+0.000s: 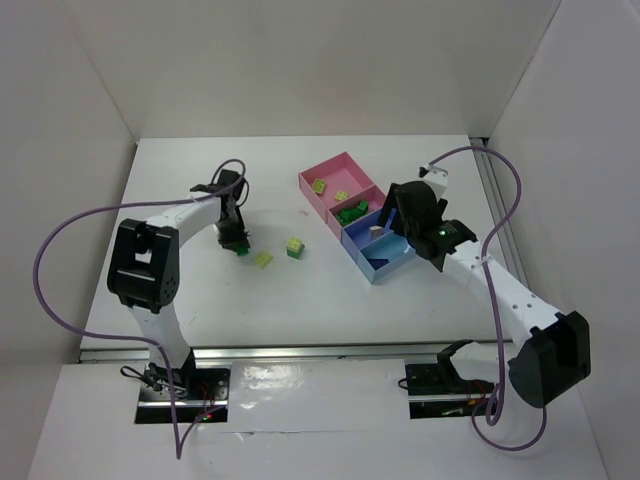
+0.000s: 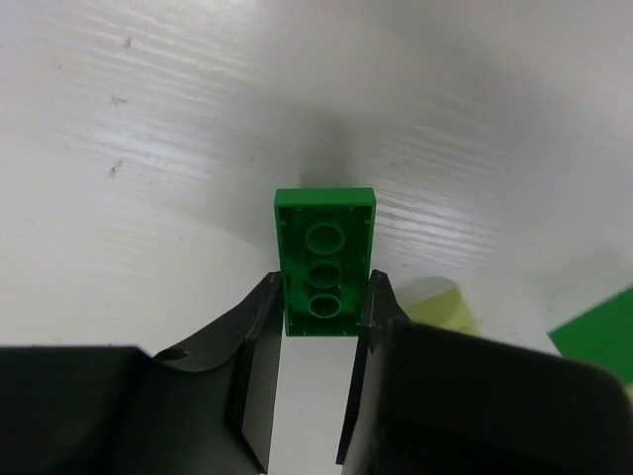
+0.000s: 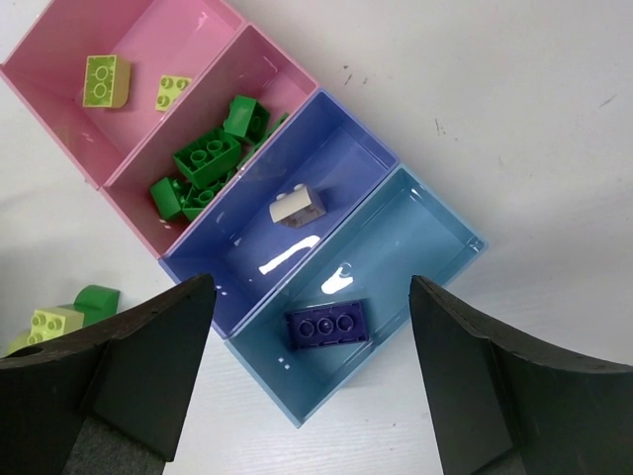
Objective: Sort the legos into containers by color
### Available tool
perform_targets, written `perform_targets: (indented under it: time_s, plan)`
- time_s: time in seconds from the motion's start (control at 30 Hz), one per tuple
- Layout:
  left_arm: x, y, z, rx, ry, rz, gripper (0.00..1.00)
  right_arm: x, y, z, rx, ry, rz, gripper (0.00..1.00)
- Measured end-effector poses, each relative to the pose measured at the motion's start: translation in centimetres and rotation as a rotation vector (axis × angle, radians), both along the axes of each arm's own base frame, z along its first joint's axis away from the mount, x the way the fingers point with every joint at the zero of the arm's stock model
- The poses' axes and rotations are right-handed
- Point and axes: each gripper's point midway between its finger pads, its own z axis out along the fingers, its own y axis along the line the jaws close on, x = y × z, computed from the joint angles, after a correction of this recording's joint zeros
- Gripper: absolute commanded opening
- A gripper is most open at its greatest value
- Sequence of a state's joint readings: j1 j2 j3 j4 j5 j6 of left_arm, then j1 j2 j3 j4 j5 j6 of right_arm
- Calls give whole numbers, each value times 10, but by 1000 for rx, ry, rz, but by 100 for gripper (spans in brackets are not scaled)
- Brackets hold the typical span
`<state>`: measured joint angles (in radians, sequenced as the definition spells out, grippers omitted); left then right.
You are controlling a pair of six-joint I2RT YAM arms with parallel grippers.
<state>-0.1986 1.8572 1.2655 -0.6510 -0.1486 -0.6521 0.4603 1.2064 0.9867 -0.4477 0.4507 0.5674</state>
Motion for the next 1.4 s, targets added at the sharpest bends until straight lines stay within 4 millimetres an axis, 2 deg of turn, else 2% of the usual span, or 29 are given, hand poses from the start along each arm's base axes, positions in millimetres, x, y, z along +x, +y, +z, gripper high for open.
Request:
perform_targets:
  time_s: [0.07, 0.17, 0.33, 0.43, 0.5, 0.57, 0.7, 0.83, 0.9, 0.97, 1.1, 1.2, 1.23, 1.27, 1.33, 1.4]
  plan:
    - [5, -10, 13, -11, -38, -29, 23, 0, 0, -1, -2, 2, 0, 87]
    - [22, -46, 58, -65, -171, -126, 24, 0, -1, -1, -4, 1, -3, 87]
    - [41, -141, 149, -232, -425, -345, 24, 1, -4, 0, -13, -4, -19, 87]
    - [48, -196, 176, -309, -487, -450, 24, 1, -7, 2, -17, -14, -34, 87]
    - [56, -229, 177, -340, -499, -498, 24, -1, -10, 5, -19, -25, -47, 87]
    - [64, -250, 166, -351, -484, -526, 24, -3, -14, 8, -23, -37, -60, 87]
    - [79, -274, 132, -341, -422, -543, 29, -6, -20, 20, -20, -73, -80, 88]
    - [91, -288, 107, -334, -371, -546, 73, -8, -24, 27, -17, -93, -93, 88]
    - [92, -291, 105, -333, -367, -554, 80, -8, -24, 27, -18, -96, -96, 88]
    - [90, -290, 104, -329, -356, -554, 82, -9, -25, 27, -20, -93, -98, 88]
    - [81, -279, 112, -302, -361, -552, 70, -9, -25, 26, -22, -91, -98, 88]
    - [56, -244, 117, -213, -354, -544, 72, -9, -25, 26, -22, -91, -98, 88]
    - [45, -228, 119, -174, -351, -542, 75, -9, -25, 26, -22, -91, -98, 88]
    - [32, -211, 122, -137, -347, -535, 85, -9, -25, 27, -21, -91, -98, 88]
    - [7, -176, 125, -74, -349, -522, 92, -9, -25, 26, -21, -90, -97, 88]
    - [-17, -138, 120, -23, -333, -485, 98, -10, -25, 24, -21, -86, -95, 88]
